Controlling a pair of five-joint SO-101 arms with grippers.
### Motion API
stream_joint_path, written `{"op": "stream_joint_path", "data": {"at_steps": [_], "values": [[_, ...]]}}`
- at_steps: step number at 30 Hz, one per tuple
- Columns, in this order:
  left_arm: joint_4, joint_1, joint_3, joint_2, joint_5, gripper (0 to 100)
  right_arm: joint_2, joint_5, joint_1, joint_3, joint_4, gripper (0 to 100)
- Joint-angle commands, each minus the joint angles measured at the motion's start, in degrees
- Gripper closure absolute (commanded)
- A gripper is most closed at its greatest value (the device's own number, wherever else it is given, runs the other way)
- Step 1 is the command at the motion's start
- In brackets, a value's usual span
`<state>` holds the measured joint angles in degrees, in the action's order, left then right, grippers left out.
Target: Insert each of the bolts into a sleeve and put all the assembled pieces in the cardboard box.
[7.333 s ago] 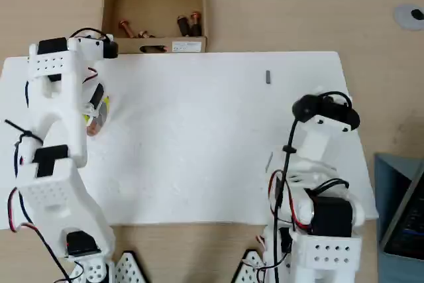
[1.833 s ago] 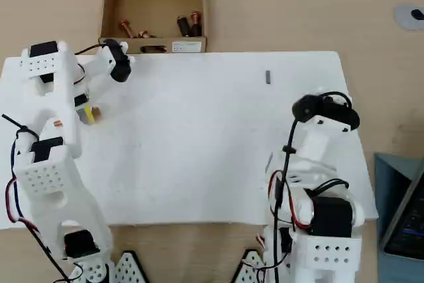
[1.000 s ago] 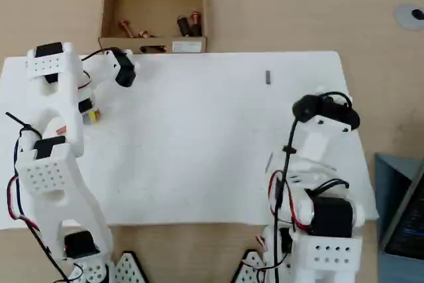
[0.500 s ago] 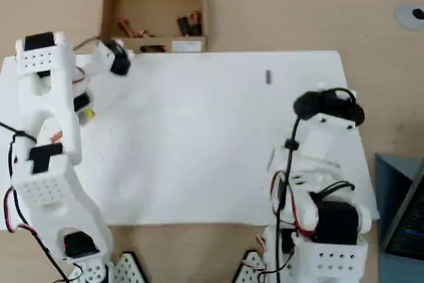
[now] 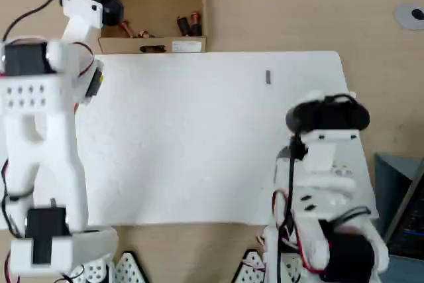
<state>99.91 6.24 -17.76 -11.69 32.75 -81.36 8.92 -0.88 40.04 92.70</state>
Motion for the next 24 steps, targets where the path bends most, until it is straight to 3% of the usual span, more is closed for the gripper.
{"op": "stream_joint_path", "data": {"at_steps": [1, 5, 10, 19, 24], "values": [[0.4, -2.5, 4.7, -11.4, -6.7, 100, -4.4, -2.1, 0.4, 0.6, -1.4, 98.9], [-0.8, -5.6, 14.2, -22.1, -15.1, 100, -10.8, -2.1, 0.4, 7.3, -4.9, 98.9], [-11.3, -5.9, 29.5, -35.8, -24.7, 100, -16.2, -2.1, -0.7, 15.8, -9.1, 98.9], [-27.4, -5.9, 55.4, -61.6, -34.9, 100, -22.3, -1.8, -15.4, 26.0, -17.5, 98.9], [-31.5, -6.2, 68.1, -75.9, -38.4, 100, -22.9, -1.8, -22.6, 28.6, -20.8, 98.9]]}}
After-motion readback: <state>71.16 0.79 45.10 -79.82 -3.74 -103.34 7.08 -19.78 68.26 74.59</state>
